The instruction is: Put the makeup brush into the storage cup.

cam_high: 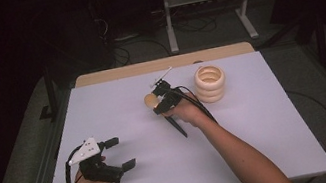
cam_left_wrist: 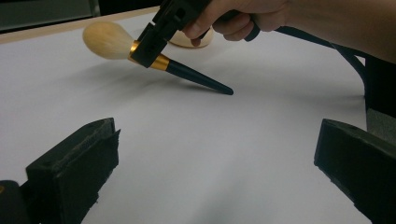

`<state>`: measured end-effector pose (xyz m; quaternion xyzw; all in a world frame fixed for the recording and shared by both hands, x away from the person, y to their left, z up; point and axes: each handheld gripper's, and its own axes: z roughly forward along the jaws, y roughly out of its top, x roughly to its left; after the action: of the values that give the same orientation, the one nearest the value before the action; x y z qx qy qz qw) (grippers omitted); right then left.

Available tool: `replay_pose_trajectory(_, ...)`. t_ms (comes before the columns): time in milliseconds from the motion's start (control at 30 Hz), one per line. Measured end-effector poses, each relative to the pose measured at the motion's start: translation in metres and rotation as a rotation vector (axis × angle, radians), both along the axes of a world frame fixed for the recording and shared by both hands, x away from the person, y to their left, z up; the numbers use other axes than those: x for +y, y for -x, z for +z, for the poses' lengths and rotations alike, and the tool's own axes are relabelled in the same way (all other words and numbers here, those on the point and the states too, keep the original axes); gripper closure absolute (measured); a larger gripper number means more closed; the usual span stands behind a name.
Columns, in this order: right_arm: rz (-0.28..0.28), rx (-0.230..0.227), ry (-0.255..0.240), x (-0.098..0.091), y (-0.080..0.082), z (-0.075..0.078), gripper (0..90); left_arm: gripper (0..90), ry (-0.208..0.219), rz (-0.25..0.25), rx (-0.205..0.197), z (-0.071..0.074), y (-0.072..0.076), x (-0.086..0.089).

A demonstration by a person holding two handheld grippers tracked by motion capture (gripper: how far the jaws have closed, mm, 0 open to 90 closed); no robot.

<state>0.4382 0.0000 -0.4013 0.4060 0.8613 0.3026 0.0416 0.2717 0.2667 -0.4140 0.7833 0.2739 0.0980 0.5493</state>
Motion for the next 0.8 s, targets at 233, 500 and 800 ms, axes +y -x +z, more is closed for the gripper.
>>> replay_pose_trajectory(233,0.005,-0.025,-0.059,-0.011,0.005,0.007,60.9,0.0,0.003,0.001,0.002,0.000,0.000,0.000)
replay_pose_trajectory(500,0.014,-0.074,-0.120,-0.027,0.013,0.018,61.0,0.0,0.000,0.004,0.002,0.000,0.000,0.000)
replay_pose_trajectory(800,0.017,-0.117,-0.158,-0.036,0.019,0.026,61.0,0.0,-0.001,0.000,-0.002,0.000,0.000,0.000)
